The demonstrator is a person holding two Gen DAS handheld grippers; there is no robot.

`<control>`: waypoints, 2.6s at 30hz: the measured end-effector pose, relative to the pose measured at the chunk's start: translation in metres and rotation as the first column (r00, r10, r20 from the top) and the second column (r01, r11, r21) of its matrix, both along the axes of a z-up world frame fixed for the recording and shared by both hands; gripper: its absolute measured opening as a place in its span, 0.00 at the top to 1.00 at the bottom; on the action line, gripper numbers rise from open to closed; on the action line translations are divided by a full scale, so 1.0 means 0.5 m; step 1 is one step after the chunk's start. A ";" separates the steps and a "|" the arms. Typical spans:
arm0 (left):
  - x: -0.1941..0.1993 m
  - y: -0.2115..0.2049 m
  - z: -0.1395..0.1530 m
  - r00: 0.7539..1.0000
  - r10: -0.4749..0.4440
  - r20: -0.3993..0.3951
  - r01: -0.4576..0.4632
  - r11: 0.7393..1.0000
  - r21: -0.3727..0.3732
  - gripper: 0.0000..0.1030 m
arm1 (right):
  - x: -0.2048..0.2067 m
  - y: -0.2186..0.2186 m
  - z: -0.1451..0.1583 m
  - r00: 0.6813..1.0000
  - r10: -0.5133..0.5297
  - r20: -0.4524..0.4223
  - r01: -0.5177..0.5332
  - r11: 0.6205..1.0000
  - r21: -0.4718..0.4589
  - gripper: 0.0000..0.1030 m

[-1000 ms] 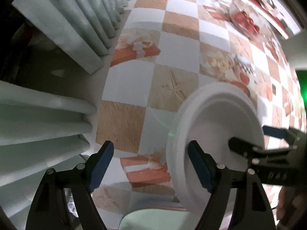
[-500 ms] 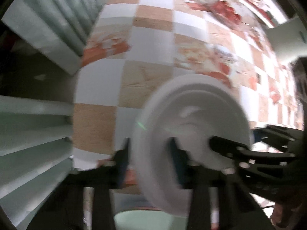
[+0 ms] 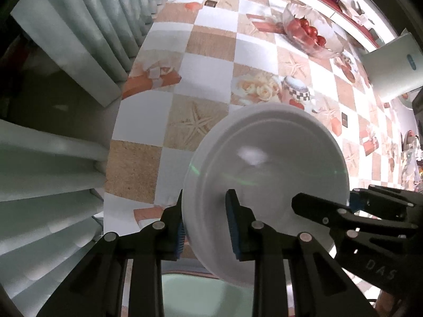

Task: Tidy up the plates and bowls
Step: 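Lift the plate stack up with both grippers, tilting it, then carry the plate stack with both grippers over the mint-green square plate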

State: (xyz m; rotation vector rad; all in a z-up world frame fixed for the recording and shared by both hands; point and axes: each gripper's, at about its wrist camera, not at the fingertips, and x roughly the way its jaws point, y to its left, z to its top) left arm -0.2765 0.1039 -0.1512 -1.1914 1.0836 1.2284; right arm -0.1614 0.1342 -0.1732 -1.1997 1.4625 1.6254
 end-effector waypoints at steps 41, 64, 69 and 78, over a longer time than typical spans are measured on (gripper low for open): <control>-0.006 -0.278 0.277 0.987 0.162 0.020 -0.163 0.965 0.207 0.71 | 0.033 -0.205 0.338 0.996 0.081 -0.027 -0.074 0.978 0.196 0.70; -0.135 -0.431 0.216 0.954 0.300 -0.014 -0.294 0.943 0.153 0.78 | -0.120 -0.305 0.260 0.964 0.266 -0.027 -0.261 0.958 0.115 0.70; -0.139 -0.426 0.190 0.954 0.299 -0.027 -0.293 0.947 0.130 0.78 | -0.128 -0.313 0.229 0.961 0.278 -0.009 -0.276 0.957 0.095 0.70; -0.124 -0.392 0.137 0.964 0.259 -0.054 -0.253 0.962 0.101 0.78 | -0.122 -0.304 0.167 0.962 0.269 0.039 -0.271 0.961 0.058 0.70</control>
